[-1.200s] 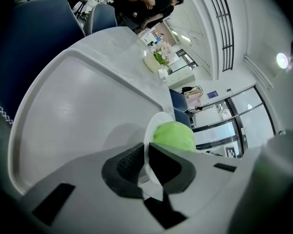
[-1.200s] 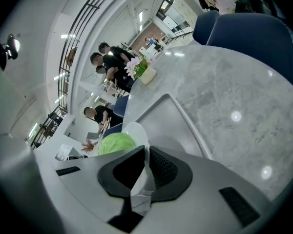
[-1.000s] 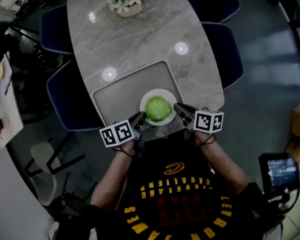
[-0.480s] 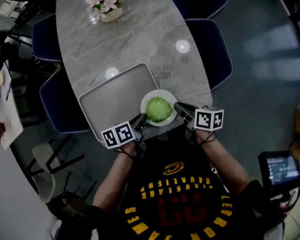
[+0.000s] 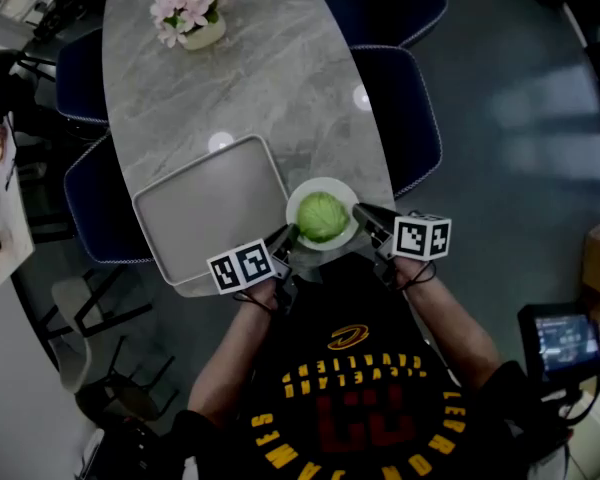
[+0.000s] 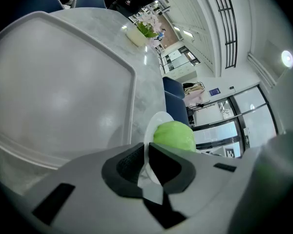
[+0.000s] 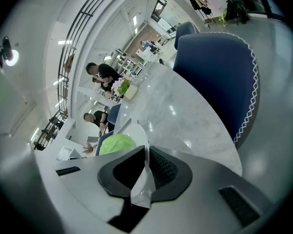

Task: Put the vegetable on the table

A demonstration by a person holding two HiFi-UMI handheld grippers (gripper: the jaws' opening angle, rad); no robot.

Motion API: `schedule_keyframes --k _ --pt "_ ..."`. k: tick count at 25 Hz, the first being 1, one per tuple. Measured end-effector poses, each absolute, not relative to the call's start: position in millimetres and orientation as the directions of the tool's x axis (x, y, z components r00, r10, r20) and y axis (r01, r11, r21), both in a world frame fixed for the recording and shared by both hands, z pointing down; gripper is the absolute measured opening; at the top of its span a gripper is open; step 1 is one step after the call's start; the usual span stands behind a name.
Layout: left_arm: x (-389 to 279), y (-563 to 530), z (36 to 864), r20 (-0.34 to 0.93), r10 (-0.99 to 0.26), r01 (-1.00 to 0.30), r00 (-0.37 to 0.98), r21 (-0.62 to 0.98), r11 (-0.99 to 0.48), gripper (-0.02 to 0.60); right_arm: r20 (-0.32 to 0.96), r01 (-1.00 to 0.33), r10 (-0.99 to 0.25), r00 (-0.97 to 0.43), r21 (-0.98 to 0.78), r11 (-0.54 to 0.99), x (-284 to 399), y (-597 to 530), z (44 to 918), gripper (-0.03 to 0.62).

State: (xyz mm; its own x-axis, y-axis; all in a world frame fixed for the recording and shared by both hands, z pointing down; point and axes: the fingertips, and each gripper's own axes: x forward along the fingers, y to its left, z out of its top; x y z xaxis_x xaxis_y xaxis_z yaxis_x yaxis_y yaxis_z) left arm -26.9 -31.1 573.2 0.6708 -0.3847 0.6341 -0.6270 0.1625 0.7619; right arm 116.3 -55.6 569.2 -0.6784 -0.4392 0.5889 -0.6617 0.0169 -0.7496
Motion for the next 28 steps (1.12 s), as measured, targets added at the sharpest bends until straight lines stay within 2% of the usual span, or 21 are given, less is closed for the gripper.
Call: schedule_keyframes --k 14,28 --pt "41 -50 605 0.657 -0.357 -0.629 0.664 0.749 0.208 0.034 0.629 -0.689 -0.408 -0.662 -0.725 -0.001 184 -77 596 0.037" --pt "66 -51 633 0.704 -0.299 -0.671 0.644 0.708 0.22 0.034 0.667 -0.702 -0.376 -0.644 -0.71 -0.058 209 -74 629 0.037"
